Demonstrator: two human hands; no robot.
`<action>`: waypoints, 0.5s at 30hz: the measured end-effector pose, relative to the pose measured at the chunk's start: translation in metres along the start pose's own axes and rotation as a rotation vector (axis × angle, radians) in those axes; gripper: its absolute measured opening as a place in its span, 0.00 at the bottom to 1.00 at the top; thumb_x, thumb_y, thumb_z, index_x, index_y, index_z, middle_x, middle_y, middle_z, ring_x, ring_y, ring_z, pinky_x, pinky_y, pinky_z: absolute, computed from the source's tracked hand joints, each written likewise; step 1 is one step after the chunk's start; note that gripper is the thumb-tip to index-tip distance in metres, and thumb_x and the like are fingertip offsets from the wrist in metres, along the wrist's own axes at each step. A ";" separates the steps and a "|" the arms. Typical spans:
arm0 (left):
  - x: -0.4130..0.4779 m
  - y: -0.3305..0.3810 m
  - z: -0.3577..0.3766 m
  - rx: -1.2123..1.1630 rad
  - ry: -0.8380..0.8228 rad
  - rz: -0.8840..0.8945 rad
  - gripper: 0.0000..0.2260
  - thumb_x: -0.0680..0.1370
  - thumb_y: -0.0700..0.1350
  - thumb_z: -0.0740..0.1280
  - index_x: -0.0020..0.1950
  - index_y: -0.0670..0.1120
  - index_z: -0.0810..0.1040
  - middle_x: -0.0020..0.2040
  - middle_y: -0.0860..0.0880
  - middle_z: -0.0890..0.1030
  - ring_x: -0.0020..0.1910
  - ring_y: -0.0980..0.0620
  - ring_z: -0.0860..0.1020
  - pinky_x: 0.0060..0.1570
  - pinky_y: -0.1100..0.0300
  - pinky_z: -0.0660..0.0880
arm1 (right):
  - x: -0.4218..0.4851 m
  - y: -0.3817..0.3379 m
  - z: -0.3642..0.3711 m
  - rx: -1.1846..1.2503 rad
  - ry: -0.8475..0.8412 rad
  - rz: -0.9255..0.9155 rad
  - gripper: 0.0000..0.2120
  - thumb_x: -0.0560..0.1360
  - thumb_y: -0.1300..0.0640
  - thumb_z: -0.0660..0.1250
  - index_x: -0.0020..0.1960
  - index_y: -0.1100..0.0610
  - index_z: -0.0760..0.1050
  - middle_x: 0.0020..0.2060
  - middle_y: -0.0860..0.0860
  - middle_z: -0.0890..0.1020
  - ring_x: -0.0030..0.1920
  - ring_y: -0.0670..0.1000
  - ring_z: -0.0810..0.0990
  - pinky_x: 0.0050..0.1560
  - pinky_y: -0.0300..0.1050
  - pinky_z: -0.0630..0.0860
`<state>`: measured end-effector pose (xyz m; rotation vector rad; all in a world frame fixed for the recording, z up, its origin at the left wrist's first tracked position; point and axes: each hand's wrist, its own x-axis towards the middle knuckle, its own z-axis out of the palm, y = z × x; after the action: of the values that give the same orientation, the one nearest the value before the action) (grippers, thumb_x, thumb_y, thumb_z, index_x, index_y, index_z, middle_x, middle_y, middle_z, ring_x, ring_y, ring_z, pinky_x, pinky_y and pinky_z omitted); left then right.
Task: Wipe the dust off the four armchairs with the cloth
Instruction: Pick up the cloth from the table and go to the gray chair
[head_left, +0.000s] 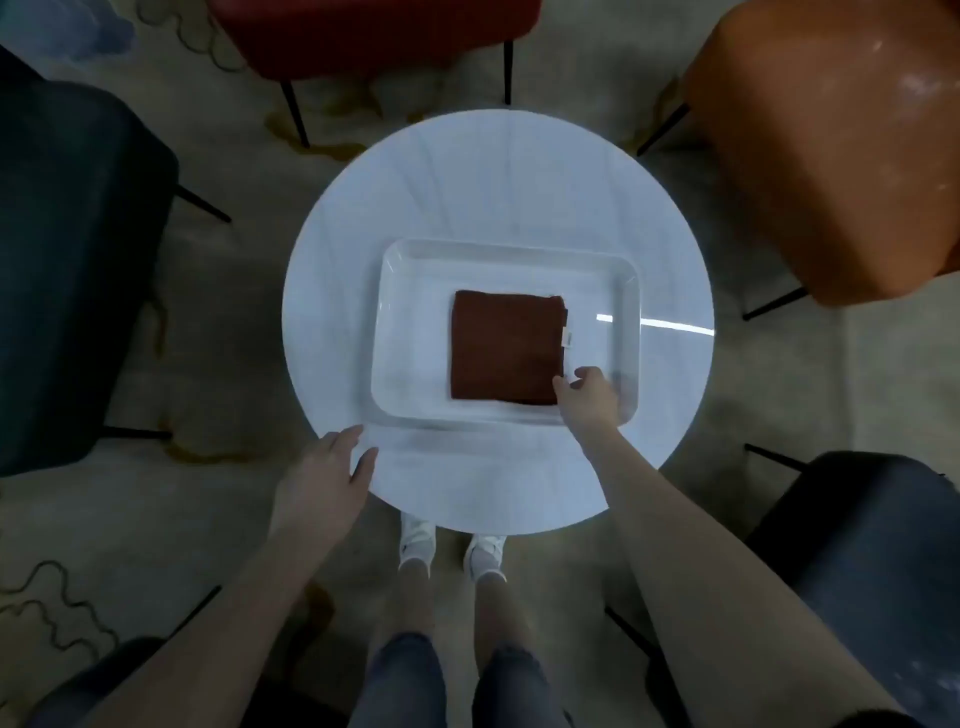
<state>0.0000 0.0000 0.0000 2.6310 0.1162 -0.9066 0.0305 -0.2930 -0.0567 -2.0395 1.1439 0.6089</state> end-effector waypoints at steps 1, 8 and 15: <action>0.002 -0.001 0.001 -0.007 0.002 -0.009 0.19 0.83 0.53 0.59 0.73 0.48 0.70 0.68 0.48 0.76 0.61 0.47 0.77 0.61 0.49 0.74 | 0.002 -0.001 0.003 0.039 0.013 0.015 0.22 0.79 0.51 0.64 0.70 0.60 0.69 0.61 0.56 0.78 0.61 0.58 0.77 0.63 0.55 0.73; 0.014 -0.003 0.005 -0.035 0.004 -0.046 0.19 0.82 0.53 0.60 0.72 0.47 0.72 0.69 0.47 0.76 0.61 0.46 0.78 0.64 0.46 0.74 | 0.008 -0.022 0.021 0.169 0.011 0.050 0.14 0.76 0.54 0.68 0.57 0.62 0.76 0.52 0.56 0.81 0.55 0.58 0.80 0.58 0.54 0.77; 0.004 0.002 -0.003 -0.053 -0.015 -0.013 0.18 0.82 0.51 0.61 0.71 0.46 0.73 0.68 0.47 0.77 0.62 0.46 0.78 0.63 0.48 0.74 | -0.017 -0.040 0.009 0.370 0.021 -0.062 0.06 0.75 0.63 0.67 0.50 0.58 0.72 0.46 0.51 0.76 0.46 0.51 0.74 0.42 0.41 0.71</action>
<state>0.0055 -0.0011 0.0008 2.5774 0.1521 -0.9144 0.0565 -0.2630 -0.0364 -1.7596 1.1083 0.3168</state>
